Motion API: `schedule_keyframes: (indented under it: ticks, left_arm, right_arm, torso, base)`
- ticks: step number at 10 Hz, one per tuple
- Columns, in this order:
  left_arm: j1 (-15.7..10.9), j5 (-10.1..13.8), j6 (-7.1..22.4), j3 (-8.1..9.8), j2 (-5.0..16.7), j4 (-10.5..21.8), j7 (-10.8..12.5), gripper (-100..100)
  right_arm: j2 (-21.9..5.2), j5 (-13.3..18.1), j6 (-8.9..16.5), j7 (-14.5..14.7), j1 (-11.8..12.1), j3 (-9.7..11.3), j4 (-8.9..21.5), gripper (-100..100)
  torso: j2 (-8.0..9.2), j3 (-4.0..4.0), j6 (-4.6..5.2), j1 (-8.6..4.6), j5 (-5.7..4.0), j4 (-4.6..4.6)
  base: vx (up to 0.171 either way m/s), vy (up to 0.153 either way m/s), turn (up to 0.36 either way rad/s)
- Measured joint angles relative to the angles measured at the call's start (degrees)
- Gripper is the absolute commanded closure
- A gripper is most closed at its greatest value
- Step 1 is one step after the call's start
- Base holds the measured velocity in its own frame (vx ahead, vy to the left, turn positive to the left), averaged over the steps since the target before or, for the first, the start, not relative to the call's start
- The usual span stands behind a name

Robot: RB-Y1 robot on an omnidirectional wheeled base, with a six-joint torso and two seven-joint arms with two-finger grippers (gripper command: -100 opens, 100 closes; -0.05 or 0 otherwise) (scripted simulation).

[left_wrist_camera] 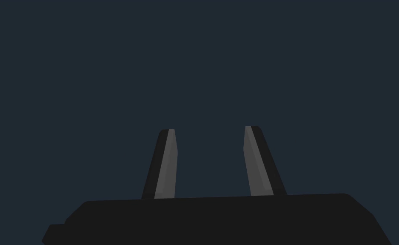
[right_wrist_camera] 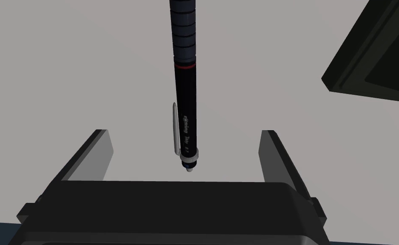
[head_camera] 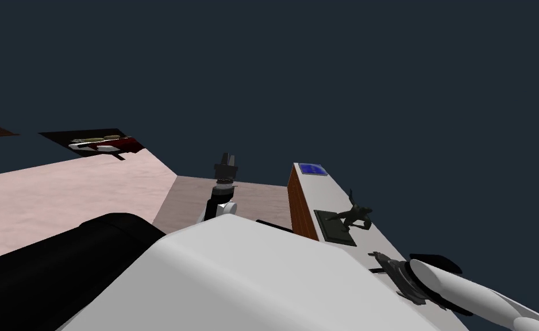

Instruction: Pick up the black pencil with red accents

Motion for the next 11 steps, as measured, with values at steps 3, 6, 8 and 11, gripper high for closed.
schedule_keyframes:
  ticks: [3,6,8,11]
  left_arm:
    - [0.0,0.0,0.0,0.00,0.0,0.0,0.0,0]
    - [0.0,0.0,0.0,0.00,0.0,0.0,0.0,0]
    - [0.0,0.0,0.0,0.00,0.0,0.0,0.0,0]
    - [0.0,0.0,0.0,0.00,0.0,0.0,0.0,0]
  right_arm:
    - [0.0,-2.6,-2.1,4.2,1.6,0.2,0.9,-100]
    - [0.0,-5.4,-4.9,8.9,3.5,0.5,1.8,-100]
    - [-0.5,-7.0,-6.4,11.2,4.9,0.6,1.7,-100]
    - [-0.3,-9.3,-8.1,15.4,6.1,0.6,2.8,-100]
  torso:
    - [-0.07,-0.03,0.02,0.03,0.00,-0.01]
    - [-0.07,-0.04,0.01,0.08,0.01,-0.01]
    - [-0.06,-0.03,0.00,0.03,0.01,-0.01]
    - [0.01,0.00,-0.03,0.04,0.01,0.00]
  base:
    - [0.102,0.024,-0.110]
    - [0.083,0.033,-0.065]
    - [0.082,0.024,-0.078]
    - [0.057,0.028,-0.052]
